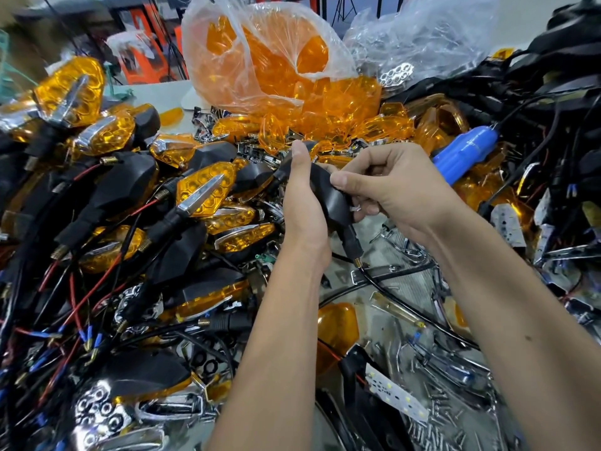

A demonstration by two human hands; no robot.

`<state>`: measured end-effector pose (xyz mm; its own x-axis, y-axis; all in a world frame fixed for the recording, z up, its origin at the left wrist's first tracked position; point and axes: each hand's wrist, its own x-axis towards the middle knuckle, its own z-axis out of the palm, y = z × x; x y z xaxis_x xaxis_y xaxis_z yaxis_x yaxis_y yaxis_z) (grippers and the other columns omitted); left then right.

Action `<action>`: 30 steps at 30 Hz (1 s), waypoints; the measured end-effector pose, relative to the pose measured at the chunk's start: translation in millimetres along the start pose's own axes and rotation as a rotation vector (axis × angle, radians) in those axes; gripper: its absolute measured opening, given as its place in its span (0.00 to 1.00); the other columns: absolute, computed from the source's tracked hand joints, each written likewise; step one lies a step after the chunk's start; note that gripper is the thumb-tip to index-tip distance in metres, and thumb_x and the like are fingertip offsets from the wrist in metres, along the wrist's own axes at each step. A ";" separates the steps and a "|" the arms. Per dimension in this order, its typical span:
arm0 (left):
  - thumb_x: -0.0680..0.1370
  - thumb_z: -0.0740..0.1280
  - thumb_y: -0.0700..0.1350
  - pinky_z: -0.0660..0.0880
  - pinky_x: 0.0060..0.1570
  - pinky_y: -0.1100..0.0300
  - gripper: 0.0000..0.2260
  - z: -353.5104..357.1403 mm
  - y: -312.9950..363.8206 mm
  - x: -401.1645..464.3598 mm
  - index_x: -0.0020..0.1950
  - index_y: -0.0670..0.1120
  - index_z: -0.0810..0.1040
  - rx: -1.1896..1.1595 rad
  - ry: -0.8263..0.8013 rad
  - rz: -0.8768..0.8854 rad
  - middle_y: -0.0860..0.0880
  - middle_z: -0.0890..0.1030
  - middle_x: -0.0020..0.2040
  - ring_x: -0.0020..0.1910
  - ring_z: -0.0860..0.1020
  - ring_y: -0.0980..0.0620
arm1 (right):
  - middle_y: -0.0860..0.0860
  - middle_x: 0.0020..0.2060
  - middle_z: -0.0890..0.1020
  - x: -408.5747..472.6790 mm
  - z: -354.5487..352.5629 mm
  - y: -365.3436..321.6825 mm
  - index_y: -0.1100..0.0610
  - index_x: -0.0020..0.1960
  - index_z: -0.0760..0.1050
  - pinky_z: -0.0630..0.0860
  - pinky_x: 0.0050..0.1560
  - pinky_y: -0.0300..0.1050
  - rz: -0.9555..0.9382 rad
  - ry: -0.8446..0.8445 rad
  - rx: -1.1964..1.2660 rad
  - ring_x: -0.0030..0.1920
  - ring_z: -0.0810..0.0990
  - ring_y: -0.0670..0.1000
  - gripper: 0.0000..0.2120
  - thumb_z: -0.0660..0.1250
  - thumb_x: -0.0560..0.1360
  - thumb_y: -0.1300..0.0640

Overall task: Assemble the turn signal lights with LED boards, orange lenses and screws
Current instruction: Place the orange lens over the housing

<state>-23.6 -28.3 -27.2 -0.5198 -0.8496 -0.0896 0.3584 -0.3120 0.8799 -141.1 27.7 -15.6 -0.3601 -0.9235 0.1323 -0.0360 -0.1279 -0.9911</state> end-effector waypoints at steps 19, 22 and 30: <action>0.81 0.53 0.69 0.68 0.24 0.64 0.28 5.4 0.9 -6.0 0.39 0.47 0.70 -0.489 -0.178 -0.346 0.51 0.72 0.31 0.26 0.69 0.52 | 0.67 0.60 0.76 6.9 -52.6 16.6 0.59 0.81 0.51 0.69 0.41 0.53 0.426 0.650 -1.268 0.49 0.79 0.67 0.53 0.64 0.73 0.24; 0.81 0.54 0.69 0.68 0.24 0.65 0.28 4.2 -1.7 -3.9 0.38 0.46 0.71 -0.482 -0.109 -0.395 0.50 0.72 0.32 0.26 0.70 0.52 | 0.59 0.44 0.74 10.1 -57.3 9.8 0.61 0.77 0.56 0.66 0.33 0.48 0.470 0.645 -1.187 0.42 0.73 0.61 0.50 0.70 0.71 0.28; 0.82 0.55 0.67 0.69 0.26 0.64 0.26 3.7 -2.5 1.1 0.38 0.46 0.71 -0.318 -0.017 -0.383 0.49 0.73 0.32 0.26 0.70 0.50 | 0.56 0.48 0.80 11.2 -75.8 2.1 0.61 0.65 0.68 0.78 0.36 0.49 0.500 0.652 -0.856 0.41 0.83 0.59 0.38 0.79 0.64 0.44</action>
<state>-27.9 -27.0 -27.8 -0.6722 -0.6421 -0.3686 0.3562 -0.7169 0.5993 -215.8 44.5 -17.2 -0.9092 -0.4122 -0.0579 -0.2792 0.7072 -0.6495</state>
